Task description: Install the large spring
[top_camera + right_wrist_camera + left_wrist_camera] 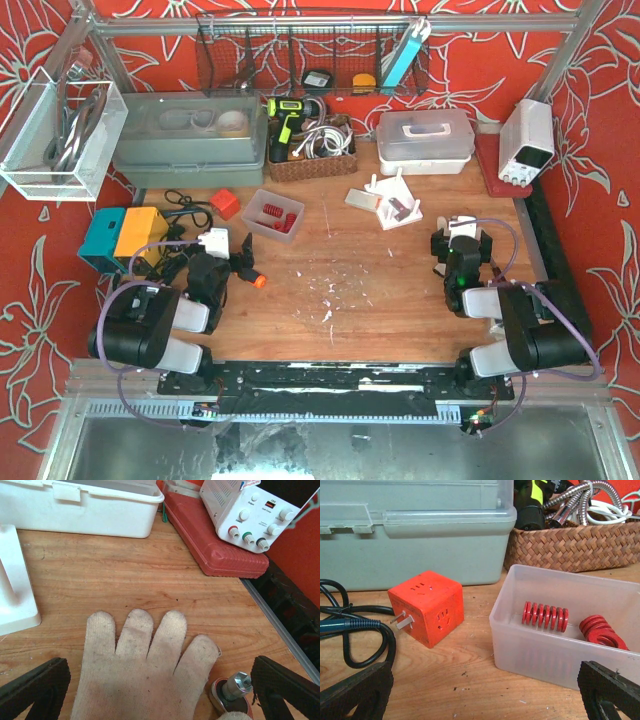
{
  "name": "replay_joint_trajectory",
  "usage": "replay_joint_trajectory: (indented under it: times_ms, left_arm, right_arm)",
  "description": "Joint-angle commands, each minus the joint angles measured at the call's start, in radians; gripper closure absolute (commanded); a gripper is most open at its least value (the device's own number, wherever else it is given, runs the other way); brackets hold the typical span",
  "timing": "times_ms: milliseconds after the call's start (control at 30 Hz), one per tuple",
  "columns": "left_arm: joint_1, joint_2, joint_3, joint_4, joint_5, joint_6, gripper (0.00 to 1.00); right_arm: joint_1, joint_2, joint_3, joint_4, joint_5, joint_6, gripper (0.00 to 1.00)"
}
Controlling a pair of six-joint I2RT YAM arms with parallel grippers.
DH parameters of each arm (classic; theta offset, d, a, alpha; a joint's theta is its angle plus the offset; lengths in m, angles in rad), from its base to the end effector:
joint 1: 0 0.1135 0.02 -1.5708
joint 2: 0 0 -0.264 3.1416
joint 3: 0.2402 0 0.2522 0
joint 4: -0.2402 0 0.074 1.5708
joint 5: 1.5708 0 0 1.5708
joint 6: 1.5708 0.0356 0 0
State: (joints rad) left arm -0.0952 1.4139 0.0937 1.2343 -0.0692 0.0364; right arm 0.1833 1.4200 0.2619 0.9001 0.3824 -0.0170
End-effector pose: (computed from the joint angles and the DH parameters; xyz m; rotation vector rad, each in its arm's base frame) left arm 0.2060 -0.0172 0.1424 0.0564 1.6555 0.0126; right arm 0.2355 0.0301 0.1469 0.0869 1.8137 -0.2315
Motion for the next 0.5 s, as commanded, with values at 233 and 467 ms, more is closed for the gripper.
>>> replay_joint_trajectory:
  times_ms: [233,467]
  left_arm:
    - [0.006,-0.002,0.017,0.014,-0.012,-0.002,0.0]
    - [0.006,-0.014,0.018,0.014,-0.016,-0.003,0.0]
  right_arm:
    - [-0.001,-0.002,0.011,0.006,0.002,-0.004,0.01]
    - [0.003,-0.046,0.001,0.009,-0.003,-0.022,0.01]
